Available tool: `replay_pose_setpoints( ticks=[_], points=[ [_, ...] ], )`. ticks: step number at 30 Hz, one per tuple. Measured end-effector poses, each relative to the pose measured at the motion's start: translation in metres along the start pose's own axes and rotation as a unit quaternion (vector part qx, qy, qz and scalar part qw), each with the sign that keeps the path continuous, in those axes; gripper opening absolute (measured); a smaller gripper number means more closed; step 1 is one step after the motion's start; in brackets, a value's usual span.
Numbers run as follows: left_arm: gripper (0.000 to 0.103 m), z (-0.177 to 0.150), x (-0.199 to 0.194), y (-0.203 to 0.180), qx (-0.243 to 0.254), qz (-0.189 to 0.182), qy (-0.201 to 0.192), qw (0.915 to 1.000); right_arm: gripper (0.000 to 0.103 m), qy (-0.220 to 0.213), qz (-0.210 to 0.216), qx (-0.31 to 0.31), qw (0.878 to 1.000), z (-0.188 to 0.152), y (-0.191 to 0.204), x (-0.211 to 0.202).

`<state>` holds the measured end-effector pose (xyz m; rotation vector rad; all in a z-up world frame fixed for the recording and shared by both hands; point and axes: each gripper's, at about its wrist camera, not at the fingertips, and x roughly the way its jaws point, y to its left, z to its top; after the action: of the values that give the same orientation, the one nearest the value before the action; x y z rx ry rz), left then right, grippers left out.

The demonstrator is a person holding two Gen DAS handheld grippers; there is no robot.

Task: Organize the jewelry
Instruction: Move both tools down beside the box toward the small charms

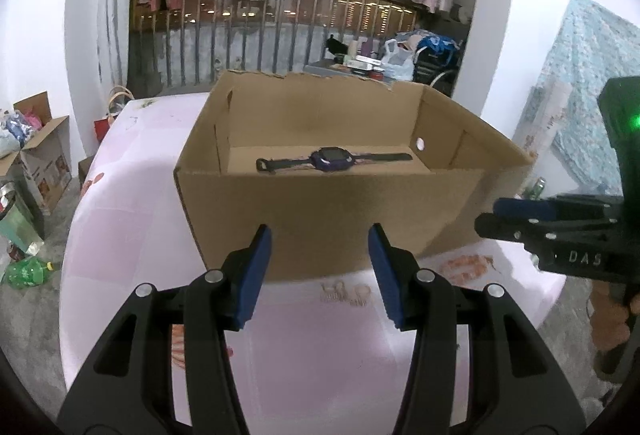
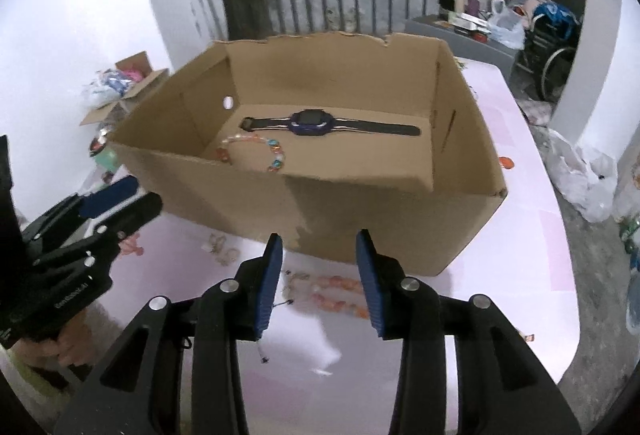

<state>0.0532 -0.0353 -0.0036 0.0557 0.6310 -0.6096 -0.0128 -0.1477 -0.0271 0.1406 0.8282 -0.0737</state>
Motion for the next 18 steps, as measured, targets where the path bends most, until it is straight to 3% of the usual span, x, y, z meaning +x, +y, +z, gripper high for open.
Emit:
replay_pose_setpoints(
  ticks=[7, 13, 18],
  points=[
    [0.047, -0.029, -0.007, -0.002, 0.022, -0.042, 0.025, 0.9986, 0.041, 0.001, 0.024, -0.015, 1.000, -0.026, 0.010, -0.006],
    [0.047, -0.043, 0.007, -0.005, 0.044, -0.062, 0.054, 0.9956, 0.041, 0.012, 0.068, -0.005, 0.998, -0.036, 0.012, 0.008],
    [0.037, -0.040, 0.017, -0.002, 0.057, -0.067, 0.055, 0.9946, 0.034, 0.019, 0.104, -0.006, 0.994, -0.030, 0.017, 0.022]
  ],
)
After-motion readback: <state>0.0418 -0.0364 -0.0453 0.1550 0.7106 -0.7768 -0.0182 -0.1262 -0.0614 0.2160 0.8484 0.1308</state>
